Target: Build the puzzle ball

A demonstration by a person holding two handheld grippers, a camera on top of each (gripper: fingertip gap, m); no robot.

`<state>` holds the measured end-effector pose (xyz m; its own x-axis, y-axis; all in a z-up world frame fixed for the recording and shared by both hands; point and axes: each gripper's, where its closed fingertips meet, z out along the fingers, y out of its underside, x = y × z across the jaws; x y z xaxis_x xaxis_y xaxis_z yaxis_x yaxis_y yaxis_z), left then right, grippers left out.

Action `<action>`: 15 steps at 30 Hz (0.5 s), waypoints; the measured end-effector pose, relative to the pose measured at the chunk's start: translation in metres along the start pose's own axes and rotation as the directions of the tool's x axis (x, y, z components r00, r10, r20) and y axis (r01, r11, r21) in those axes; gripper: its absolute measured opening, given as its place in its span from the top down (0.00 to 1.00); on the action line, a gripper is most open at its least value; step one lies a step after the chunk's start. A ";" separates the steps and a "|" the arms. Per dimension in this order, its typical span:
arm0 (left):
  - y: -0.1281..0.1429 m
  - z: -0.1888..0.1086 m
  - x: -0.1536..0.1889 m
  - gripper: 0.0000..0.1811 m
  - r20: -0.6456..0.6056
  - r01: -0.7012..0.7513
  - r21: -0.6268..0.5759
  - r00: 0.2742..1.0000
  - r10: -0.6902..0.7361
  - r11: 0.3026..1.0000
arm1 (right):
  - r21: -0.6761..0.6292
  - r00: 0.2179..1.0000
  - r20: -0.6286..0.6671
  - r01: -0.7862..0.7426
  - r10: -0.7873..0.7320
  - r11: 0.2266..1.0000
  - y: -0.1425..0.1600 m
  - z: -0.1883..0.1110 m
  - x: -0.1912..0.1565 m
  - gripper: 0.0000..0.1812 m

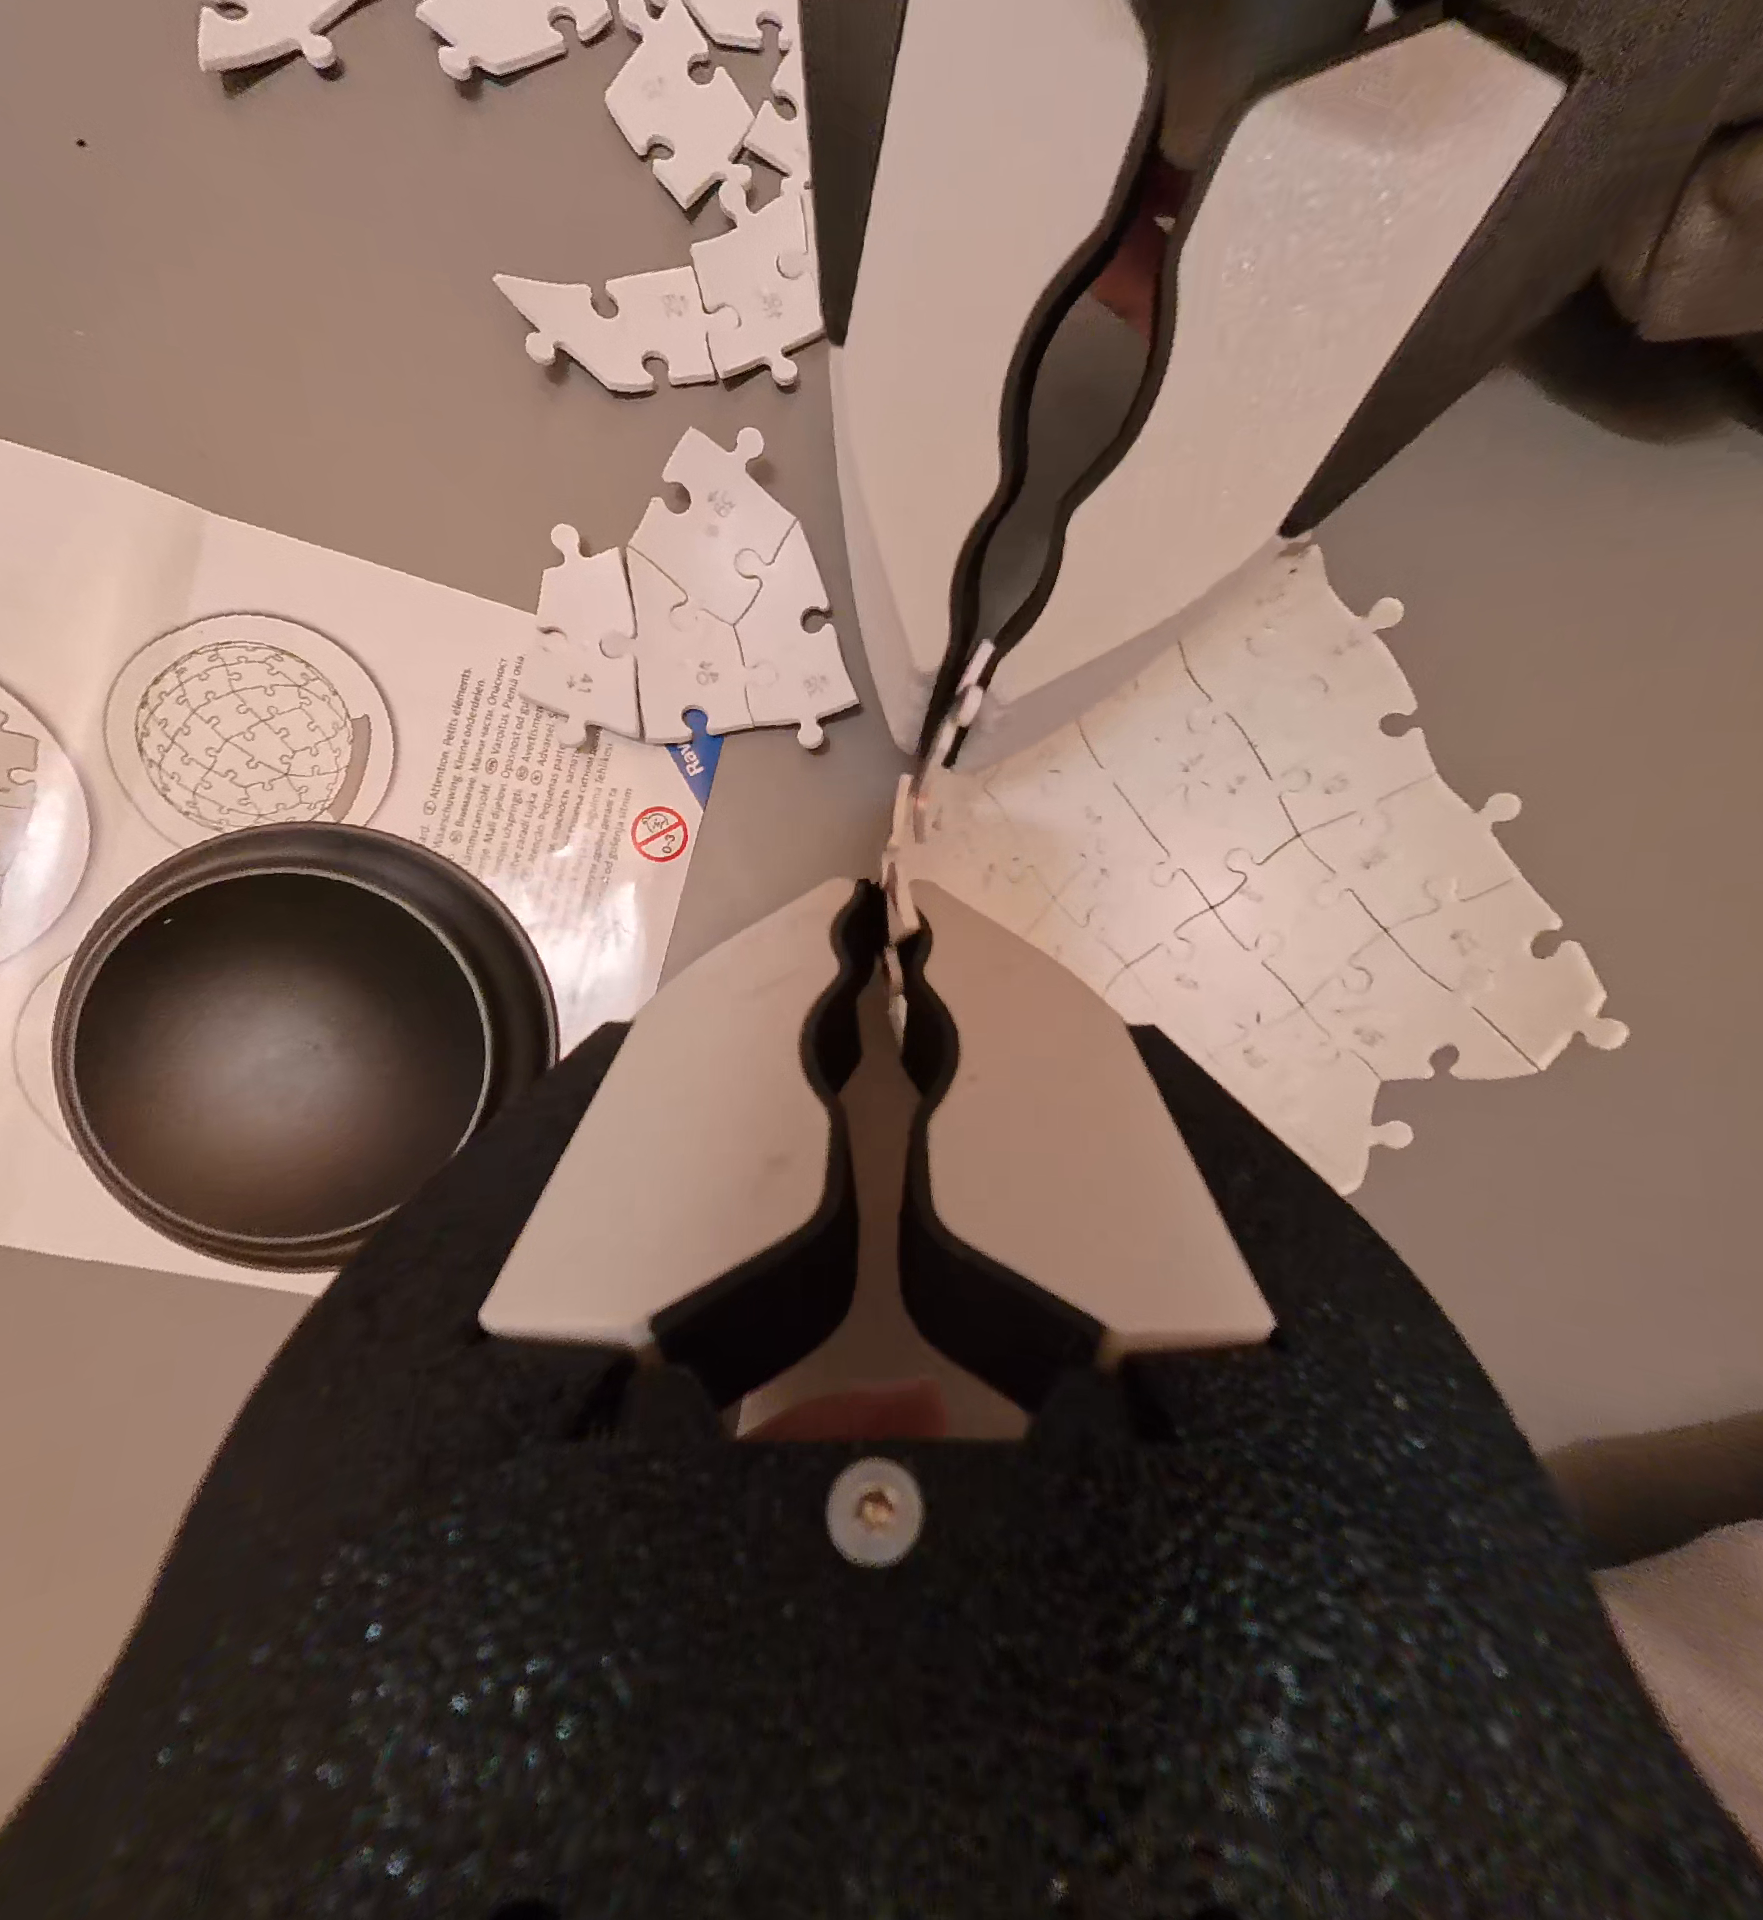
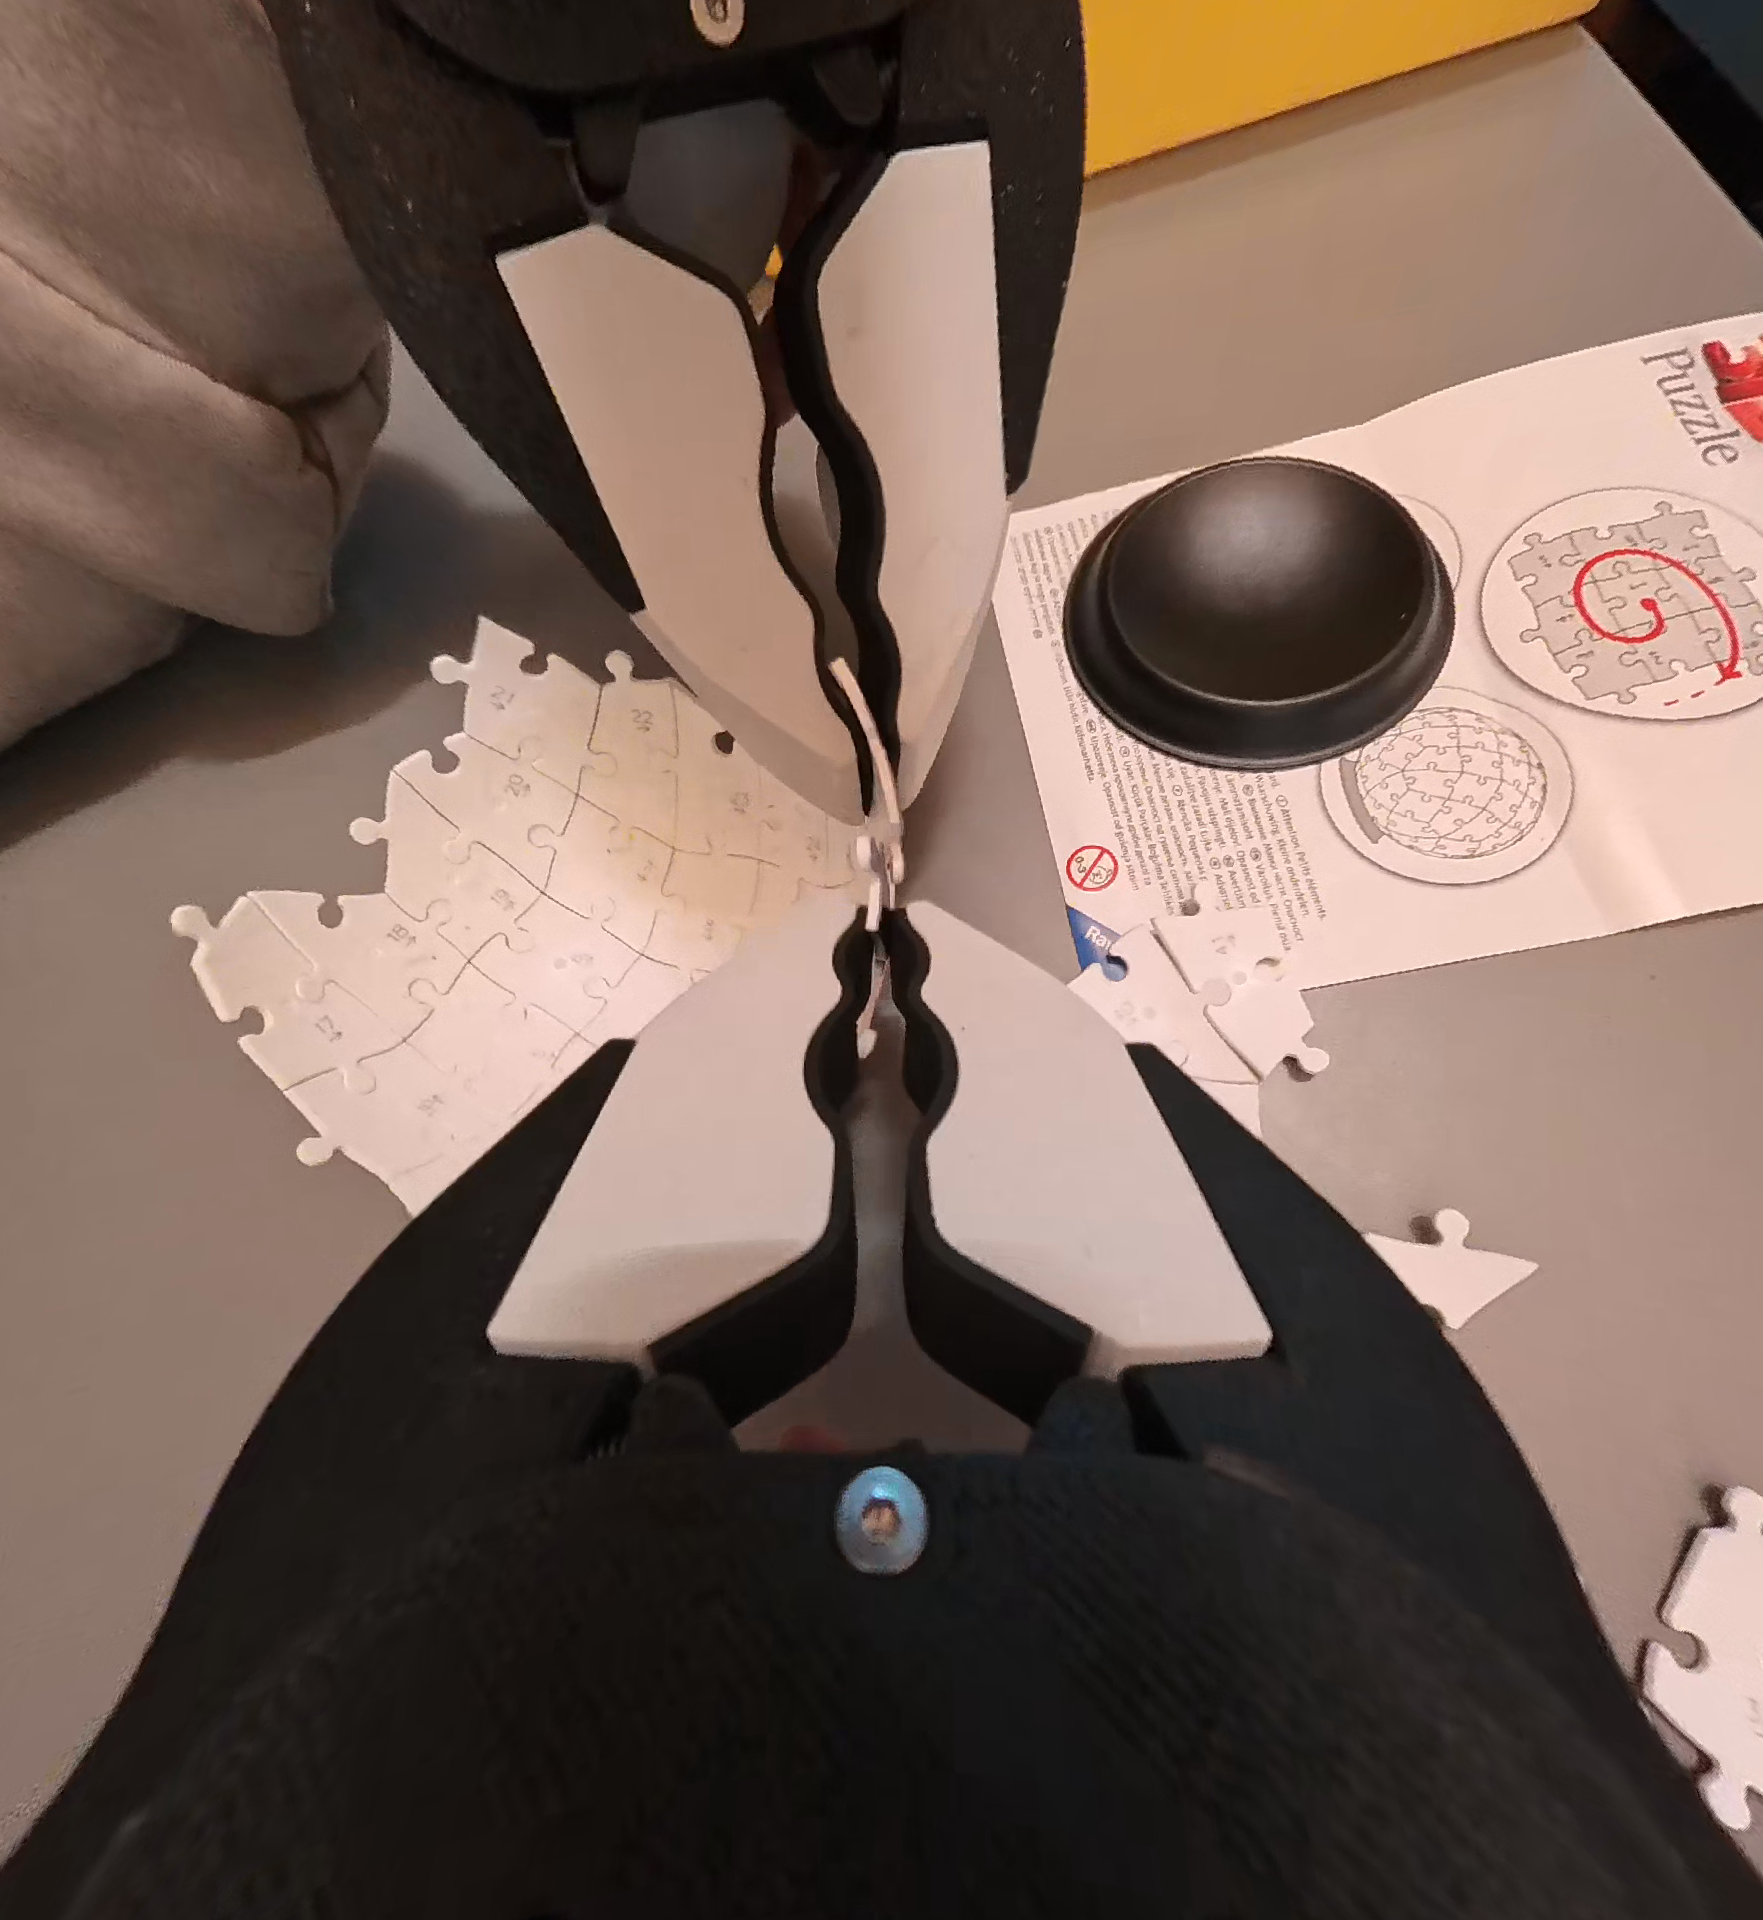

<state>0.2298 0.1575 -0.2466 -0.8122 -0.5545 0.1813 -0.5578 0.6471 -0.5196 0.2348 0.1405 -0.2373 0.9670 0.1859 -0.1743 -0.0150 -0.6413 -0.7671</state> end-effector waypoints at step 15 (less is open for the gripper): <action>-0.001 0.001 0.000 0.99 0.004 -0.043 0.013 0.999 0.043 0.999 | -0.063 0.995 -0.033 0.092 -0.094 0.994 0.003 0.003 0.004 0.96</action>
<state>0.2309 0.1563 -0.2468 -0.8349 -0.5281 0.1550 -0.5197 0.6637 -0.5380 0.2384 0.1414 -0.2423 0.9721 0.2204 -0.0806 0.0899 -0.6670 -0.7396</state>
